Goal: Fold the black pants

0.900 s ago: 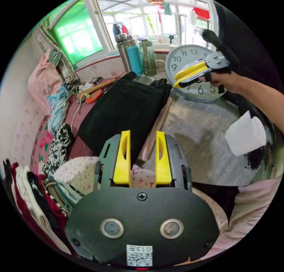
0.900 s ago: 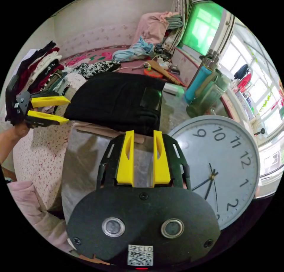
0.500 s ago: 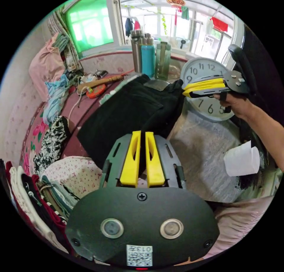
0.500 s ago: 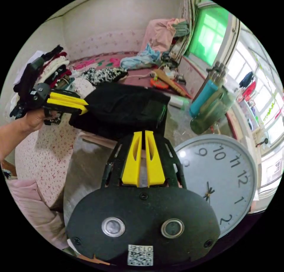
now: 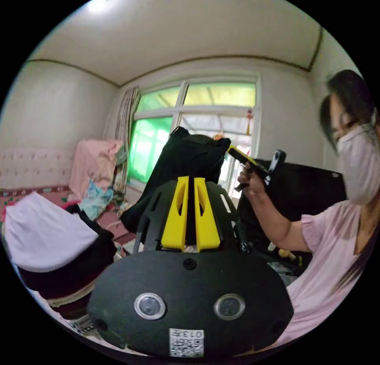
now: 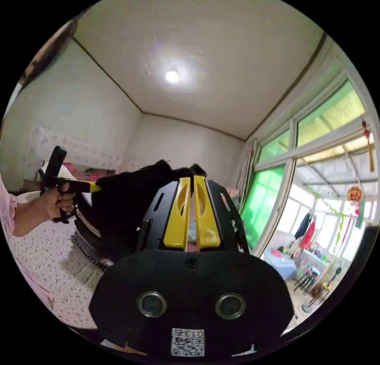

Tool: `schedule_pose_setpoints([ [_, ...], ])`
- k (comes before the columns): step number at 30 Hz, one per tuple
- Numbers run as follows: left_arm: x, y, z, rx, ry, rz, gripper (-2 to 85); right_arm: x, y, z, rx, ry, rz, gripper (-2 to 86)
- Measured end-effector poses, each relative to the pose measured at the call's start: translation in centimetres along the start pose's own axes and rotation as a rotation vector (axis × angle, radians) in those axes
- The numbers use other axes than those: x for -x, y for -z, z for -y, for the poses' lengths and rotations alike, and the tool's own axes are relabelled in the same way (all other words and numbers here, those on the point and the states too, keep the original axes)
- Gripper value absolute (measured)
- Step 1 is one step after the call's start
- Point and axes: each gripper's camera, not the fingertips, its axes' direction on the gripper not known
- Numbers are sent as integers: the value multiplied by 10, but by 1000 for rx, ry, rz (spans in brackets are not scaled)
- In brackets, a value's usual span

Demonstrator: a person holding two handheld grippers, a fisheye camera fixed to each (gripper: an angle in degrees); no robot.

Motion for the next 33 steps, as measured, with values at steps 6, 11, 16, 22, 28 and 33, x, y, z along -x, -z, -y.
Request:
schedule_pose_setpoints([
  [6,-54,212,-12,18,-149,162,10,71,70,66,-132,56,58,8],
  [11,-44,354,-101,278,36,459,9,177,57,23,132,18,203,9],
  [16,-23,484,-240,567,367,708,11,289,24,-81,547,-166,418,12],
  [22,1,564,-371,710,743,692,23,429,32,-121,693,-72,554,22],
  [28,10,611,-347,623,664,664,76,443,44,-108,686,-118,517,59],
  [33,6,618,-289,515,451,586,122,423,71,-124,683,-245,503,73],
])
